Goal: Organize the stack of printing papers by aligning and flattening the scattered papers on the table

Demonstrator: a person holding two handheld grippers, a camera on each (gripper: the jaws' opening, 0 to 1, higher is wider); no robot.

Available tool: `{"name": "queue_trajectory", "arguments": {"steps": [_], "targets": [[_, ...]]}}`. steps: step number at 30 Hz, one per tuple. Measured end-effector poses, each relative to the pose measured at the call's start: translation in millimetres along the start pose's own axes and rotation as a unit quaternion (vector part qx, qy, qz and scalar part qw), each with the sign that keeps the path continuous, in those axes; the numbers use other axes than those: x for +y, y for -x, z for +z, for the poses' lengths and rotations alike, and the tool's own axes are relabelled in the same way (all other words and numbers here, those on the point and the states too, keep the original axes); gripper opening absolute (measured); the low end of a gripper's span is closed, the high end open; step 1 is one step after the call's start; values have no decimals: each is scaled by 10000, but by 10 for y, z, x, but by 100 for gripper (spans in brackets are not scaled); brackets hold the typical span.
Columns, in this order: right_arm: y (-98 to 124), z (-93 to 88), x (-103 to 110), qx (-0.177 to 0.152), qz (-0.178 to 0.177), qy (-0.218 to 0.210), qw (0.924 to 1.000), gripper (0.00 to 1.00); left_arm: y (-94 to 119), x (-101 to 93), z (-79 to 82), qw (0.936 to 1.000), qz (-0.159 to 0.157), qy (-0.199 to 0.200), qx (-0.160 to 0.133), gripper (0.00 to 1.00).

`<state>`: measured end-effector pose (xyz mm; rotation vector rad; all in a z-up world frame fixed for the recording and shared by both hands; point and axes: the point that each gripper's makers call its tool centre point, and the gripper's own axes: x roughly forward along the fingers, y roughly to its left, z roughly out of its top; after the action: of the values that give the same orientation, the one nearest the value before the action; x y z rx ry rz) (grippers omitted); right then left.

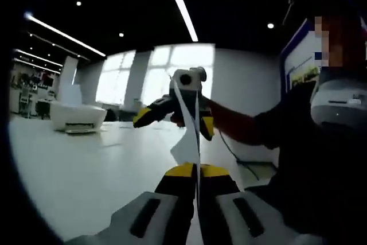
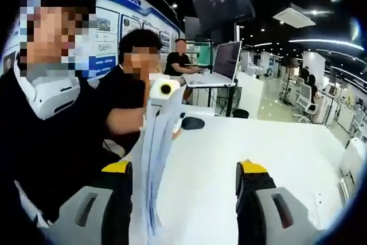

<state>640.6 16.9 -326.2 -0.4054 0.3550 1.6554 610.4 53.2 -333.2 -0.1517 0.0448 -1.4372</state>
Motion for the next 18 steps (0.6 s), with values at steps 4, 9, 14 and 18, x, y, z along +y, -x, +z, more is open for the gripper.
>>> {"name": "queue_trajectory", "arguments": {"steps": [4,9,14,18], "targets": [[-50,-167,77,329,185,-57,9993,67,-53,-43,-14,9998,-91,-106,143,5],[-130,-386,293,781,625,52,9950,64,-68,-65,-7,9995,-143,-153,234,5],[-187,-534,368,1055,813,65,9911,62,-79,-91,1,9992,-200,-179,305,5],[-237,-630,419,1143,949,23,9889,60,-92,-108,22,9991,-211,-206,317,5]]}}
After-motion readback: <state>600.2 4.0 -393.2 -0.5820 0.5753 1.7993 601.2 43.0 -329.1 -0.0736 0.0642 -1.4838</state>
